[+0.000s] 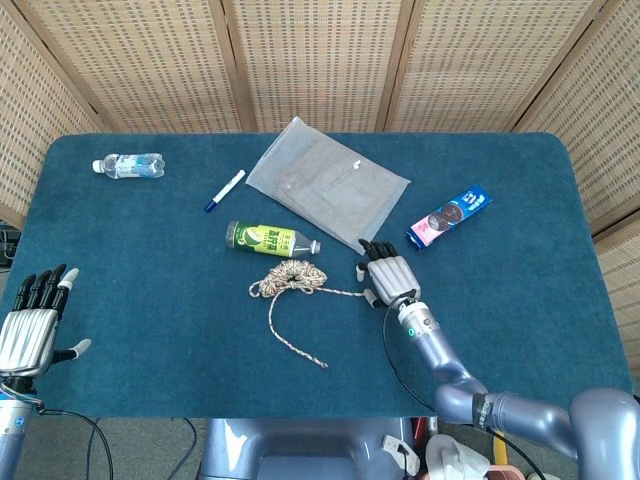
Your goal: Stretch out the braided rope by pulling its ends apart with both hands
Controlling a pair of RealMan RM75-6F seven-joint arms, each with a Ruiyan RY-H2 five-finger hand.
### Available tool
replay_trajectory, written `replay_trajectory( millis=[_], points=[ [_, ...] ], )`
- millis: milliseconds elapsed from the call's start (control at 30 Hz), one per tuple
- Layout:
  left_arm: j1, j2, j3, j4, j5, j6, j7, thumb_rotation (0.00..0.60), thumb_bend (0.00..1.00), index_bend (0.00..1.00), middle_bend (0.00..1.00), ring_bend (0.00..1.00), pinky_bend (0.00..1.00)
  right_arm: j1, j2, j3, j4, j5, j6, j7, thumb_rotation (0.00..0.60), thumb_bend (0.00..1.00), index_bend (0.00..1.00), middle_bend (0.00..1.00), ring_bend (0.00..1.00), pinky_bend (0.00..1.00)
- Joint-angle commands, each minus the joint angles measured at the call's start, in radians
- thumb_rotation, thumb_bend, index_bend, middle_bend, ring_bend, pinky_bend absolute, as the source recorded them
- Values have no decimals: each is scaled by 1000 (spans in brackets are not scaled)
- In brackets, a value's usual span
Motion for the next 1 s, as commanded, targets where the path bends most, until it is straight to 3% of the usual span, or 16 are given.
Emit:
replay_trajectory(
  millis=[33,367,700,1000],
  points=[
    [0,0,0,1,-2,-1,-1,600,0,0,0,0,0,7,-20,9,23,42,-20,0,600,392,442,0,0,0],
    [-3,0,0,2,-5,-7,1,600,0,0,0,0,0,16,-26,15,-3,101,-26,8,600,390,442,0,0,0],
    [-3,-3,2,0,-1,-5,7,600,0,0,0,0,0,-3,-56,-35,32,12,3,46,600,379,442,0,0,0],
    [-2,-3,2,1,-2,-4,3,600,0,0,0,0,0,-10,-86,-39,97,-25,11,77,600,381,454,0,0,0]
  ],
)
